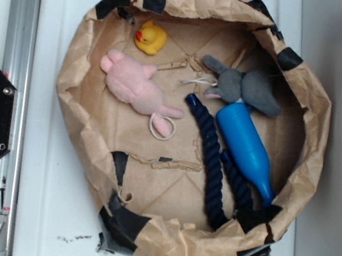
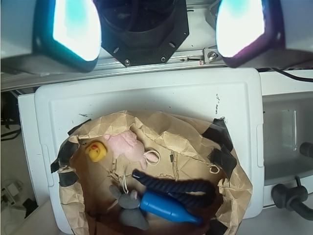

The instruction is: Grab the pink bunny.

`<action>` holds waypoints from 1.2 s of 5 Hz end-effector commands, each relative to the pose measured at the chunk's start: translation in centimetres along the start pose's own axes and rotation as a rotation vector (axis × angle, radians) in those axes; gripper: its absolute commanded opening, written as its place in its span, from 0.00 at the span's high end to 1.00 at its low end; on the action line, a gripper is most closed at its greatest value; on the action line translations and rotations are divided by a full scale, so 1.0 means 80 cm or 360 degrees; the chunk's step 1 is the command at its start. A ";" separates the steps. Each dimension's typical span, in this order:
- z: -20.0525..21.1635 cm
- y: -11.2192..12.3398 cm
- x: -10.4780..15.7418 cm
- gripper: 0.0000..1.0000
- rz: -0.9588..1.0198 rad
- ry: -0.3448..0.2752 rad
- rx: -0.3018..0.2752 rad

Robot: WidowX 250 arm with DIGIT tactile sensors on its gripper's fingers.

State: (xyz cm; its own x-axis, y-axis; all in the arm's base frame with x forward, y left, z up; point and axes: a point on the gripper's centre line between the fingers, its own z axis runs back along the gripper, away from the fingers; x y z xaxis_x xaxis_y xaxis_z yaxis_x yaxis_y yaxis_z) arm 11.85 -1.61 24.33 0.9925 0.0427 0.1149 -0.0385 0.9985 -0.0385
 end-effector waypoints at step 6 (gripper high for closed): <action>-0.123 0.057 0.111 0.00 -0.0927 0.0072 -0.0295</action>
State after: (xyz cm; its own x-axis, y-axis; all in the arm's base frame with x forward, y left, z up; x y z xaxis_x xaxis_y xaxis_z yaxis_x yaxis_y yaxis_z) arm 21.22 3.37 14.70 0.8656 -0.4912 0.0971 0.5005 0.8447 -0.1896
